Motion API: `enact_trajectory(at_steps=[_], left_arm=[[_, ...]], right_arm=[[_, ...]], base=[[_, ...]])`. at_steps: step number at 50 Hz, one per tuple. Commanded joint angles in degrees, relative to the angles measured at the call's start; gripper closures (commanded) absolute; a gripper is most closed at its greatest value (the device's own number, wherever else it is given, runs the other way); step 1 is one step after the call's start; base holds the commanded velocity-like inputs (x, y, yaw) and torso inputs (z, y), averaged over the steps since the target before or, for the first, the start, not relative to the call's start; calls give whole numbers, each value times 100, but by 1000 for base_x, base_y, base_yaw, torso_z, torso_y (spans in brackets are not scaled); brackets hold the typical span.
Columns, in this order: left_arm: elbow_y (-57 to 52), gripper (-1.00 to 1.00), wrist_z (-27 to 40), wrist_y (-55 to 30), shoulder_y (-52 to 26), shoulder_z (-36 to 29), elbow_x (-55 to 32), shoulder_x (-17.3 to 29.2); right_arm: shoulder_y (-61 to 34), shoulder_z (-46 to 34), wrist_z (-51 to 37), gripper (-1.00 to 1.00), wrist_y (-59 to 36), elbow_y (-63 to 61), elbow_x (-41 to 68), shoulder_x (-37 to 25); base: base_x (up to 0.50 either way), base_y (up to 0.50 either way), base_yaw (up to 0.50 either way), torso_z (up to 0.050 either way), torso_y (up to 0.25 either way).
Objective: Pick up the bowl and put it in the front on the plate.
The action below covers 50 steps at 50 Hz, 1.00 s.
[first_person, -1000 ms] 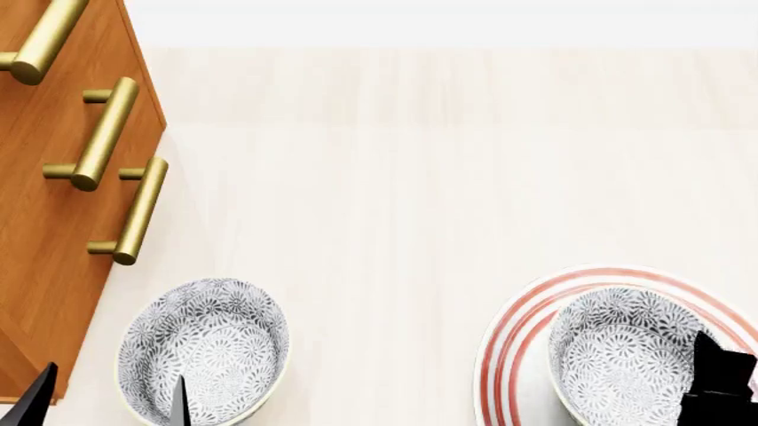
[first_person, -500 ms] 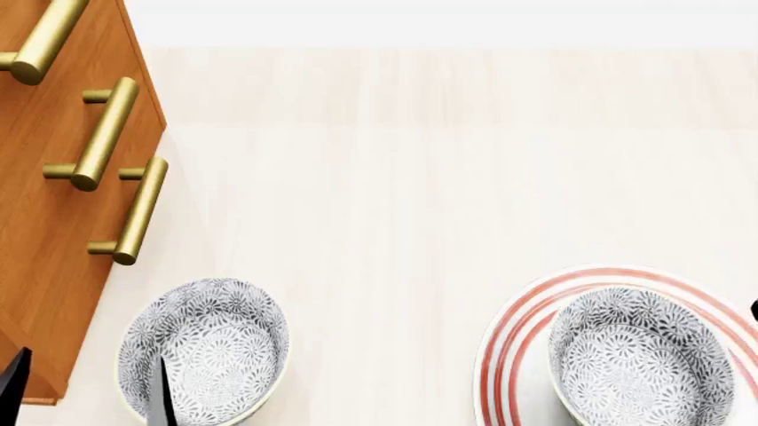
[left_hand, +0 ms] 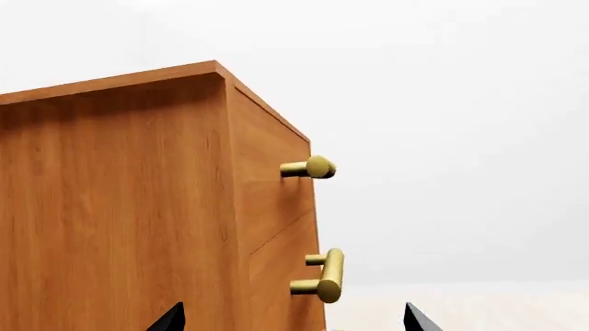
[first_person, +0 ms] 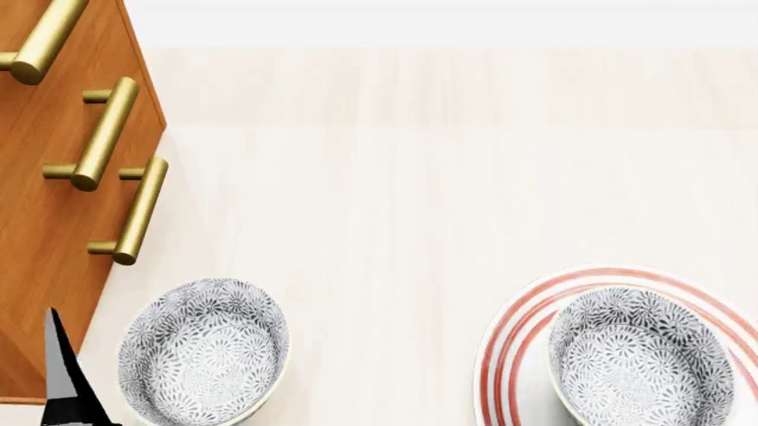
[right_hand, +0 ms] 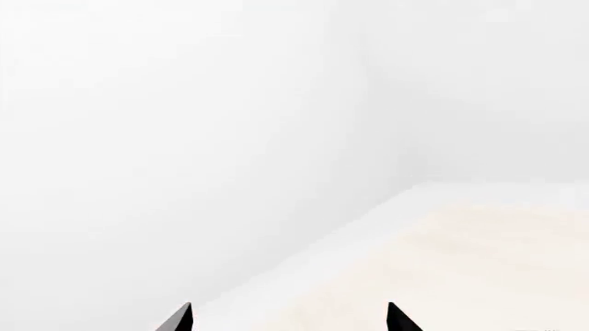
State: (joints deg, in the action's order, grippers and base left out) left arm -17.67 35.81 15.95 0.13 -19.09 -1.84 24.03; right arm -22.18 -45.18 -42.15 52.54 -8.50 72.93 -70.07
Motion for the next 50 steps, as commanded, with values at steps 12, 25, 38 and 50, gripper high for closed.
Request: enact_trajectory(at_steps=[12, 25, 38, 50], left_arm=[[-112, -100, 762, 554, 486, 992, 607, 120], [-918, -100, 1188, 334, 614, 2009, 593, 409], [-1517, -100, 1378, 64, 652, 2775, 559, 615], [-1816, -100, 1448, -208, 622, 3263, 405, 739]], right_arm=[[570, 656, -856, -100, 314, 787, -1579, 1406], [581, 1685, -2693, -100, -200, 12, -4889, 1496], [481, 1952, -2933, -100, -535, -407, -5506, 1595], [516, 2151, -3036, -100, -606, -555, -5748, 1620]], base=[[0, 0, 0, 0, 0], [0, 0, 0, 0, 0], [0, 0, 0, 0, 0], [0, 0, 0, 0, 0]])
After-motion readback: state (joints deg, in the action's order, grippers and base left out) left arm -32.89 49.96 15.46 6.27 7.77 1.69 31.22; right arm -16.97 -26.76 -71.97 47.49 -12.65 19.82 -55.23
